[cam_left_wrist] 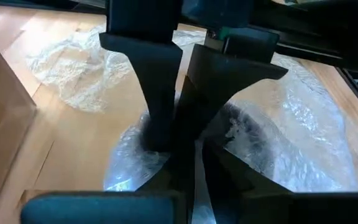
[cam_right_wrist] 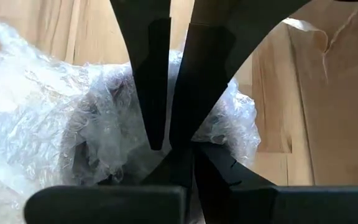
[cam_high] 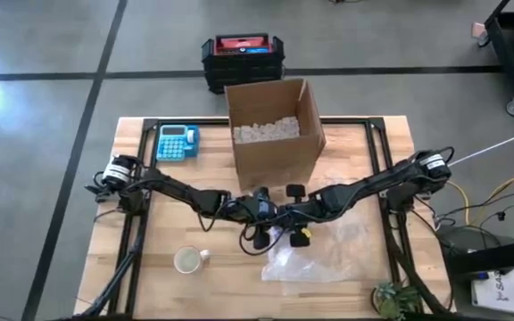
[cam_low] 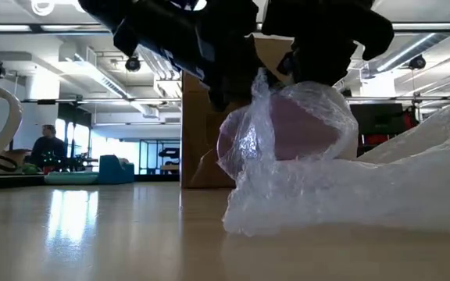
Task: Wrap mug
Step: Wrap the purple mug with bubble wrap
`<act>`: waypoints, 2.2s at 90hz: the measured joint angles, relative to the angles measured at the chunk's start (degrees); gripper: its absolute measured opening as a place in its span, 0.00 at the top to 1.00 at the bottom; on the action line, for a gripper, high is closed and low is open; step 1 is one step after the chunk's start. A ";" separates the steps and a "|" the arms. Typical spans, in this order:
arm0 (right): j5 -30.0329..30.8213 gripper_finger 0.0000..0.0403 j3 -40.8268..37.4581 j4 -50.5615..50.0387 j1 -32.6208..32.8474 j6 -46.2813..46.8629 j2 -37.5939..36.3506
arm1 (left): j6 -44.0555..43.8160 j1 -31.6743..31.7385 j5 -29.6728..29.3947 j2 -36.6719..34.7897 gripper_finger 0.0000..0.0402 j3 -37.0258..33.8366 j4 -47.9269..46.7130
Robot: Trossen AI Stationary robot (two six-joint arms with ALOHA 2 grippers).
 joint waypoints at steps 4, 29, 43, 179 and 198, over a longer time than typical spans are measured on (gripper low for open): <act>0.02 1.00 -0.01 0.04 0.00 -0.02 0.01 | 0.00 0.00 0.00 0.02 0.95 0.00 -0.08; 0.09 1.00 -0.01 0.09 0.00 0.40 0.01 | -0.19 -0.07 0.02 -0.05 0.95 0.00 -0.07; 0.09 1.00 -0.01 0.09 0.00 -0.77 -0.04 | -0.22 -0.05 0.36 -0.05 0.99 0.00 -0.12; 0.17 1.00 0.03 0.08 -0.08 -2.15 -0.49 | -0.62 -0.08 0.40 -2.02 1.00 -0.11 -1.30; 0.13 1.00 0.03 0.55 -0.20 -3.07 -0.49 | 1.22 0.28 3.15 -2.22 1.00 -0.11 -3.02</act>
